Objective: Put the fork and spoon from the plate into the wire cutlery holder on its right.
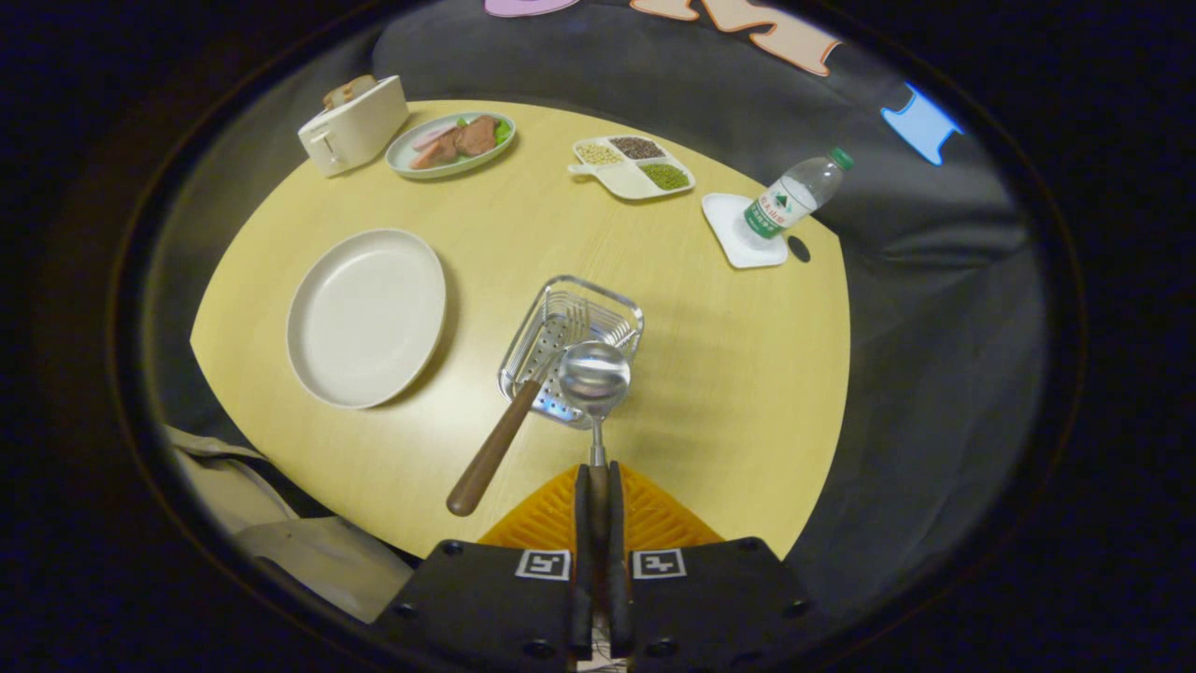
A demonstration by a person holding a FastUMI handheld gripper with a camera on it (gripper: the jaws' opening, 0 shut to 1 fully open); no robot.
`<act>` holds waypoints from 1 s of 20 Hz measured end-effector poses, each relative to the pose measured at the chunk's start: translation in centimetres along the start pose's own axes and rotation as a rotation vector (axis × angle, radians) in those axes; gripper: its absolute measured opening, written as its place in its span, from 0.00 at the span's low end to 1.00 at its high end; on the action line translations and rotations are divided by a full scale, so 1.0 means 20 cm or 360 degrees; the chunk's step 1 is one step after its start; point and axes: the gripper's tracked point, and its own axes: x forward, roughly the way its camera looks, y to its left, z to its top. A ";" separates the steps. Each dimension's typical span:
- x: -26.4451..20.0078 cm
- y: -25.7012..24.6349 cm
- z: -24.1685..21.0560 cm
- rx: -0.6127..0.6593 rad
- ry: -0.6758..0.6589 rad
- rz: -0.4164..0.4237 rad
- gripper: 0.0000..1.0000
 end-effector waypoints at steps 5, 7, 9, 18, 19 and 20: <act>-0.03 -0.01 0.09 0.0057 -0.0109 -0.0011 0.47; -0.06 0.00 0.10 0.0084 -0.0157 -0.0006 0.65; -0.08 -0.02 0.12 0.0118 -0.0207 -0.0020 0.82; -0.33 0.08 0.29 0.0466 -0.0757 0.0051 0.99; -0.37 0.07 0.31 0.0487 -0.0857 0.0029 0.99; -0.41 0.06 0.33 0.0508 -0.0960 -0.0004 0.99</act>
